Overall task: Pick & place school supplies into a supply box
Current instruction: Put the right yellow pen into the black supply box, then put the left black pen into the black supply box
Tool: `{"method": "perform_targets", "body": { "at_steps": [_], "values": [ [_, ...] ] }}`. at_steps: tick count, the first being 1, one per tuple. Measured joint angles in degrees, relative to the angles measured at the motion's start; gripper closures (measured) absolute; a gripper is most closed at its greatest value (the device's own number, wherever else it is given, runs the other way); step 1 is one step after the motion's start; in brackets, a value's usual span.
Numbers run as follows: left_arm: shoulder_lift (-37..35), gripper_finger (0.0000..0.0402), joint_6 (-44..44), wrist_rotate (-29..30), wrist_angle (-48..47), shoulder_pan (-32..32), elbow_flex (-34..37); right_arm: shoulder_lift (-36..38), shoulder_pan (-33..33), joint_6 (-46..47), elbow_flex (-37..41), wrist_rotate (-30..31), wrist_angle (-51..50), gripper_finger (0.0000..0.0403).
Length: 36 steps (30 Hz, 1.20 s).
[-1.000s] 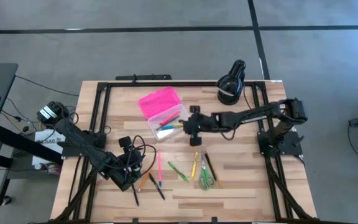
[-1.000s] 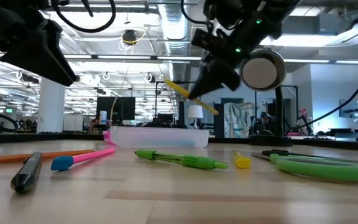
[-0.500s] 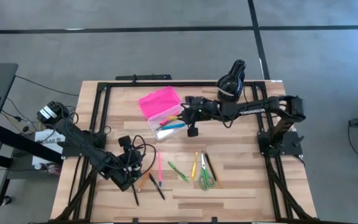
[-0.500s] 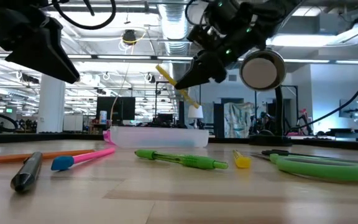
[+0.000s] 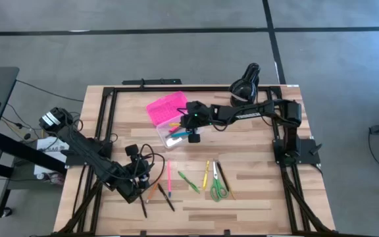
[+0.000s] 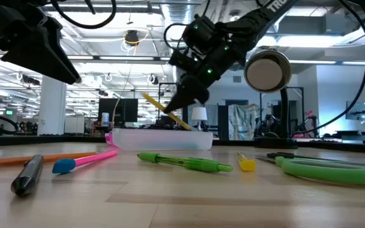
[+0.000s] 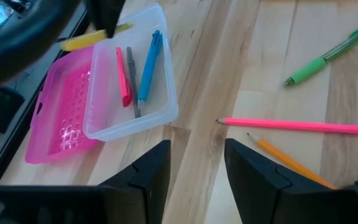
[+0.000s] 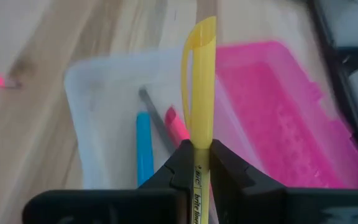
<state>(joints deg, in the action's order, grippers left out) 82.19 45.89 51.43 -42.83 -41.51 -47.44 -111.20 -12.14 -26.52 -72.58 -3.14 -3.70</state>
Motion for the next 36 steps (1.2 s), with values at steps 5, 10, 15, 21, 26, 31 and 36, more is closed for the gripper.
{"method": "perform_targets", "body": {
  "at_steps": [5, 10, 15, 21, 26, 31, 36],
  "values": [
    [0.0, 0.0255, 0.4, 0.0, -0.1, -1.2, 0.0, -3.5, 0.0, -2.2, -6.2, 0.0, -7.2, 0.0376],
    [0.0, 0.0255, 0.6, 0.2, -0.2, -2.1, 0.0, -5.5, 0.0, -4.8, -8.8, 0.0, -10.5, 0.0378],
    [0.0, 0.0255, 1.1, 0.3, -0.2, -2.3, 0.0, -5.5, 0.0, -3.4, -8.9, 0.0, -10.5, 0.0362],
    [0.0, 0.0255, 1.4, 0.3, -0.2, -2.2, 0.0, -5.5, -0.4, -2.0, -8.9, 0.0, -11.5, 0.0322],
    [0.0, 0.0255, 2.2, 0.3, -0.2, -2.2, 0.0, -5.4, -0.4, -2.0, -8.9, 0.1, -11.7, 0.0277],
    [0.0, 0.0255, 3.4, -1.1, -0.2, -2.2, 0.0, -4.4, 0.0, -1.9, -8.9, 0.2, -12.4, 0.0248],
    [0.0, 0.0255, 4.8, -5.6, 0.3, -2.2, 0.0, -2.0, 1.4, -1.0, -8.8, 0.2, -14.2, 0.0245]
  ]
}}
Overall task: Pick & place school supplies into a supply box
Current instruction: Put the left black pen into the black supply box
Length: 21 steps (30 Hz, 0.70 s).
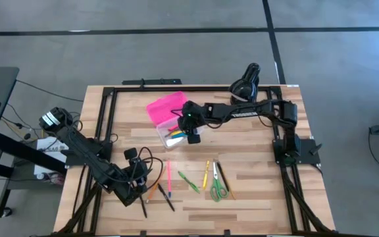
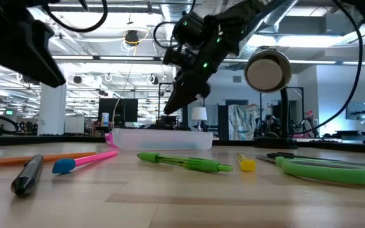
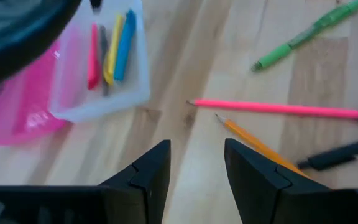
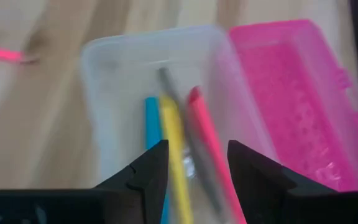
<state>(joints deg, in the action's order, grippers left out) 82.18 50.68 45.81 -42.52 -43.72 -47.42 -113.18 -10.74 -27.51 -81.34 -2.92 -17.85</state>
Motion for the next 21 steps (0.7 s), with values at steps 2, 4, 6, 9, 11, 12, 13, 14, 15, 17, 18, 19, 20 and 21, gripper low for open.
{"method": "perform_targets", "body": {
  "at_steps": [2, 4, 6, 9, 11, 12, 13, 14, 15, 17, 18, 19, 20, 21],
  "values": [
    [0.0, 0.0255, 0.8, -2.0, 0.0, 0.0, 0.0, 1.0, 0.9, 0.5, -0.2, 0.0, 0.1, 0.0249],
    [0.0, 0.0255, 1.2, -4.0, 0.3, 0.0, 0.0, 2.6, 1.7, 0.9, 0.0, 0.0, -2.3, 0.0254],
    [0.0, 0.0255, 1.4, -6.1, 0.7, 0.0, 0.0, 3.7, 2.8, 1.1, -0.1, -0.1, -2.8, 0.0259],
    [0.0, 0.0255, 1.4, -9.8, 1.8, 0.0, 0.0, 6.1, 4.6, 1.6, -0.1, -0.1, -5.7, 0.0266],
    [0.0, 0.0255, 0.3, -13.7, 2.2, 0.0, 0.0, 7.1, 5.7, 2.1, -0.1, -0.1, -7.6, 0.0271],
    [0.0, 0.0255, -0.8, -16.4, 2.3, 0.0, 0.0, 7.6, 6.3, 2.4, -0.1, -0.2, -9.2, 0.0273],
    [0.0, 0.0255, -1.9, -19.3, 2.4, 0.0, 0.0, 7.8, 6.9, 2.7, 0.0, -0.2, -9.9, 0.0275],
    [0.0, 0.0255, -2.9, -21.7, 2.6, 0.0, 0.0, 8.1, 7.4, 3.2, 0.0, -0.2, -10.3, 0.0277],
    [0.0, 0.0255, -4.0, -23.9, 3.0, 0.0, 0.0, 8.4, 8.0, 3.7, 0.0, -0.2, -11.4, 0.0279],
    [0.0, 0.0255, -5.9, -27.2, 4.2, 0.0, 0.0, 8.7, 9.2, 4.8, 0.0, -0.2, -12.4, 0.0281],
    [0.0, 0.0255, -6.8, -28.4, 4.9, 0.0, 0.0, 8.7, 9.8, 5.1, 0.0, -0.2, -12.7, 0.0282],
    [0.0, 0.0255, -7.9, -29.7, 5.7, 0.0, 0.0, 8.7, 10.5, 5.6, 0.0, -0.2, -13.5, 0.0282],
    [0.0, 0.0255, -8.8, -31.1, 6.6, 0.0, 0.0, 8.7, 11.2, 6.1, 0.0, -0.2, -14.1, 0.0282],
    [0.0, 0.0255, -9.7, -32.6, 7.5, 0.0, 0.0, 8.7, 11.9, 6.5, 0.0, -0.2, -14.3, 0.0282]
  ]
}}
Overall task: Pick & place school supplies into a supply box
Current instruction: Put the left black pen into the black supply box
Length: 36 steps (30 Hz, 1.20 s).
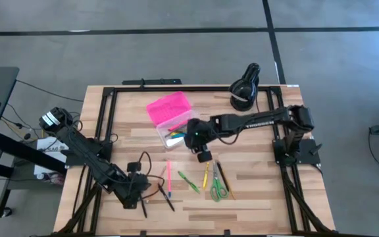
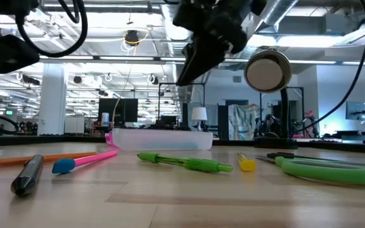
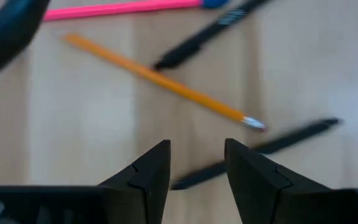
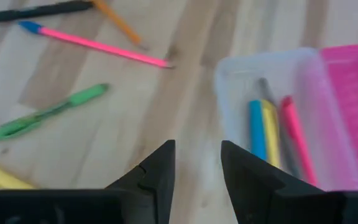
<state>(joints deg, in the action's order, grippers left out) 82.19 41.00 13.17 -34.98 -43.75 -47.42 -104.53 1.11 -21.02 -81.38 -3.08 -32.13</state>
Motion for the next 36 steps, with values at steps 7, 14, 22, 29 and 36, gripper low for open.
{"method": "perform_targets", "body": {
  "at_steps": [7, 14, 22, 29, 36],
  "values": [
    [1.2, 0.0255, -8.0, -4.6, 4.8, -1.1, 0.0, 0.0, 4.7, 3.4, 0.0, 0.0, -1.0, 0.0283],
    [4.7, 0.0255, -11.4, -6.9, 7.8, -1.9, 0.0, 0.0, 10.9, 6.8, 0.0, 0.0, -1.2, 0.0283],
    [10.3, 0.0255, -13.3, -10.6, 9.4, -1.9, 0.0, 1.7, 18.7, 9.1, 0.0, 0.4, -0.8, 0.0283],
    [10.8, 0.0255, -13.6, -9.7, 9.8, -1.9, 0.0, 3.7, 24.2, 10.0, 0.0, 7.3, -0.1, 0.0283],
    [10.8, 0.0256, -13.7, -9.8, 10.3, -1.9, 0.0, 4.2, 28.5, 13.2, 0.0, 12.0, -1.1, 0.0283]
  ]
}}
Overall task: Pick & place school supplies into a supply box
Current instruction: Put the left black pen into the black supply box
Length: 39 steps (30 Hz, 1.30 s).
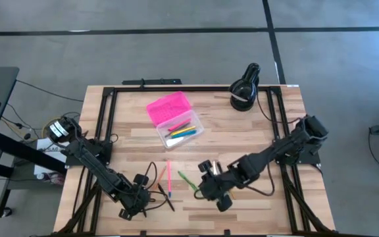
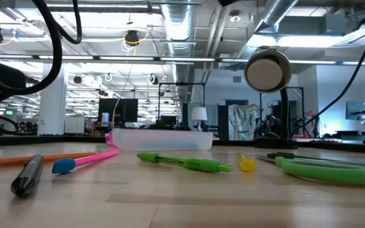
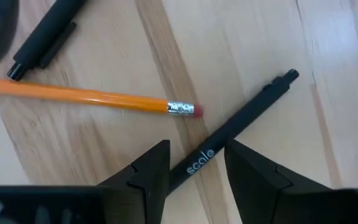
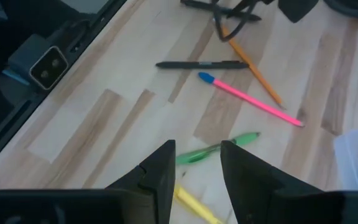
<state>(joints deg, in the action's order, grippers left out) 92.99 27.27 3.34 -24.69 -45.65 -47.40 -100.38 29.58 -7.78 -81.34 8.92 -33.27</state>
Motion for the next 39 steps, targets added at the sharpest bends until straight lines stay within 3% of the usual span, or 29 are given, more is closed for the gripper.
{"method": "perform_targets", "body": {
  "at_steps": [10, 21, 29, 39],
  "values": [
    [-0.4, 0.0256, 1.6, -1.0, 5.2, 0.0, 3.6, 0.0, 7.7, 7.3, 0.0, 11.5, -3.4, 0.0283],
    [-0.2, 0.0256, 3.6, 0.1, 4.8, 0.0, 3.7, 0.0, 15.0, 12.5, 0.0, 24.4, -3.8, 0.0283],
    [-0.2, 0.0260, 5.9, 1.5, 5.4, -0.4, 3.7, 0.0, 15.9, 14.0, 0.3, 27.3, -3.7, 0.0283],
    [-0.1, 0.0313, 5.8, 2.8, 5.7, -0.9, 3.8, -0.1, 15.1, 16.3, 4.5, 27.7, -2.0, 0.0283]
  ]
}}
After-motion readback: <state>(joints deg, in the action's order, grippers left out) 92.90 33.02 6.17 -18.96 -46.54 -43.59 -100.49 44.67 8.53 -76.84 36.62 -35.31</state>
